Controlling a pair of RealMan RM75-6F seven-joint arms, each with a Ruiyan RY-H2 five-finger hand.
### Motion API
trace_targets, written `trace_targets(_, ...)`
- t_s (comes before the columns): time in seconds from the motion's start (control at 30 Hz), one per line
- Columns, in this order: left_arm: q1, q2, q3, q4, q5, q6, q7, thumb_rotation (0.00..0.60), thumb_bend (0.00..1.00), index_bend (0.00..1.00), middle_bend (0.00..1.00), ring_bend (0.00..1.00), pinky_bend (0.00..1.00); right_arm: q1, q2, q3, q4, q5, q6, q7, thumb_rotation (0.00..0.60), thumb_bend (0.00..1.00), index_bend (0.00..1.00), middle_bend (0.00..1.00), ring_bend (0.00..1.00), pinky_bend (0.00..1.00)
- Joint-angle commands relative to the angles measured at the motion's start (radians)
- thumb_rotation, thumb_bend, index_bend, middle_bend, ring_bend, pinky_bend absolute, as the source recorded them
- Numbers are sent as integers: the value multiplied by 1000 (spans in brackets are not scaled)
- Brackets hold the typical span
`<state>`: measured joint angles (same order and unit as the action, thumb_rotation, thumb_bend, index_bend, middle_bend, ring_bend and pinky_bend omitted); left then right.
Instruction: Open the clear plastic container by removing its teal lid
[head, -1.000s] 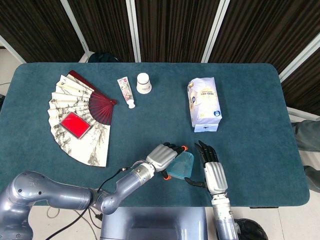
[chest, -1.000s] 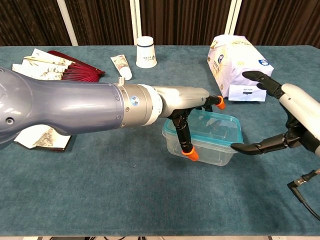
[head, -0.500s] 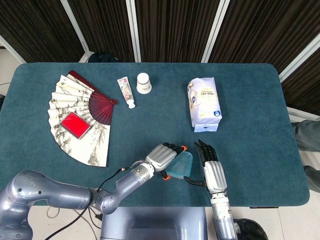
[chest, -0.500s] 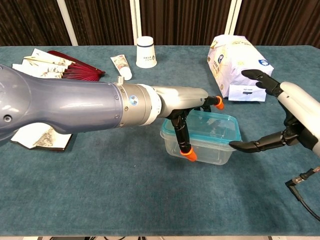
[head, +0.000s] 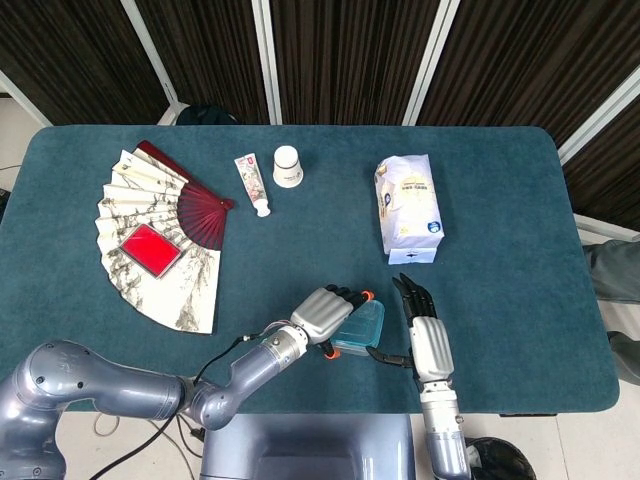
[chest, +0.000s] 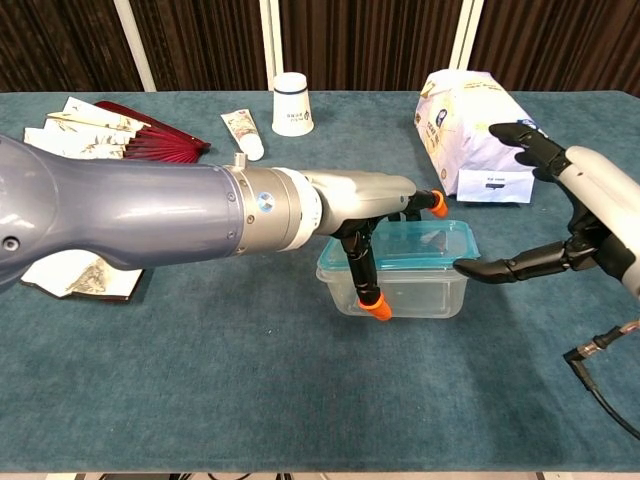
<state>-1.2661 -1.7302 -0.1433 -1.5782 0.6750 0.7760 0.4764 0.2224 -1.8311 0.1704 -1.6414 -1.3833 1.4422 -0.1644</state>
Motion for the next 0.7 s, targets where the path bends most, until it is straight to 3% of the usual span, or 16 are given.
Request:
trace_targets(0.03,-2,-1,2,0,-1,1,4,600,44,70,166,170,329,-1,-1,5,-11,9,0,-1,600,226,0,0,0,0)
trace_targets(0.43,-16,-9,4,-2,-14,8,25,600,44,70,172,178,346,5,-2,12,-25,21,-1,-12,600,225,0,0,0,0)
trace_targets(0.7,-7,-23,-15,1,-9,41,11,600,44,103,226,246,435,5,2,-3,-16,11,-1,-14,600,226,0,0,0,0)
